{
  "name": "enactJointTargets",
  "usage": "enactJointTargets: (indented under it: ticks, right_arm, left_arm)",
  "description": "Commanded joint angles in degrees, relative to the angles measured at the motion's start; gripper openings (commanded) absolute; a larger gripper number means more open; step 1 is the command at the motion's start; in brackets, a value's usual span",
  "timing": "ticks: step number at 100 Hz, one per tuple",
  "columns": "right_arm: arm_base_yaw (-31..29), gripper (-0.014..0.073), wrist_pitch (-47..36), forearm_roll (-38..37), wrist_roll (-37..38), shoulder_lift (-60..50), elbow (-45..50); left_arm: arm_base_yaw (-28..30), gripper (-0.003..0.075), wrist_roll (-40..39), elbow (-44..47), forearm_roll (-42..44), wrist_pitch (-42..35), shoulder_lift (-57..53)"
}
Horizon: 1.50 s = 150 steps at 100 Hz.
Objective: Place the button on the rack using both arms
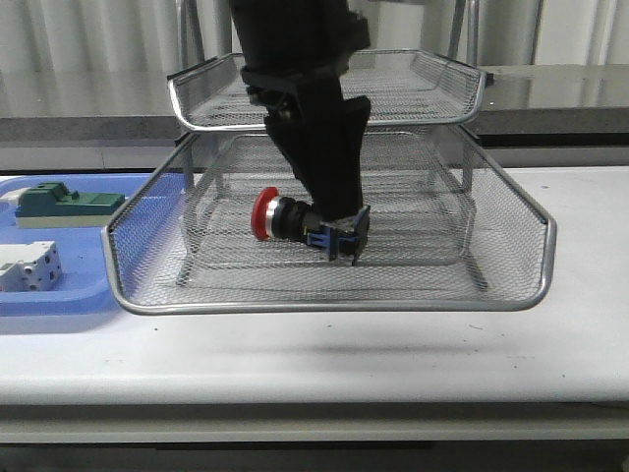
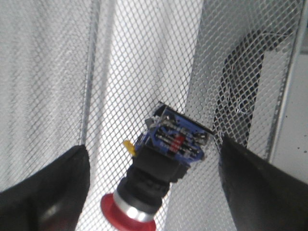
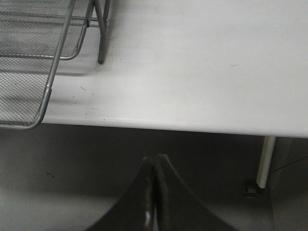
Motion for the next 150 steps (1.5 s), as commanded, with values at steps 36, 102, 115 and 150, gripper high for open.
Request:
enactJointTargets:
  ticks: [36, 102, 115, 150]
  right_arm:
    - [-0.1, -0.0063, -3.3, -0.7, 0.1, 0.3, -1.8]
    - [-0.1, -0.0063, -3.3, -0.7, 0.1, 0.3, -1.8]
    - [-0.1, -0.0063, -3.3, -0.7, 0.1, 0.3, -1.8]
    - [-0.1, -0.0063, -3.3, -0.7, 0.1, 0.3, -1.8]
  left_arm:
    - [10.0, 0.0535, -6.4, -1.4, -1.1, 3.0, -15.9]
    - [36.5, 0.0533, -10.9, 34.8, -9.9, -24.6, -49.9]
    - [40.3, 0.0533, -10.9, 46.1, -14.1, -35.3, -58.2]
    - [41.0, 0.0533, -10.9, 74.5, -22.2, -60.2, -82.4]
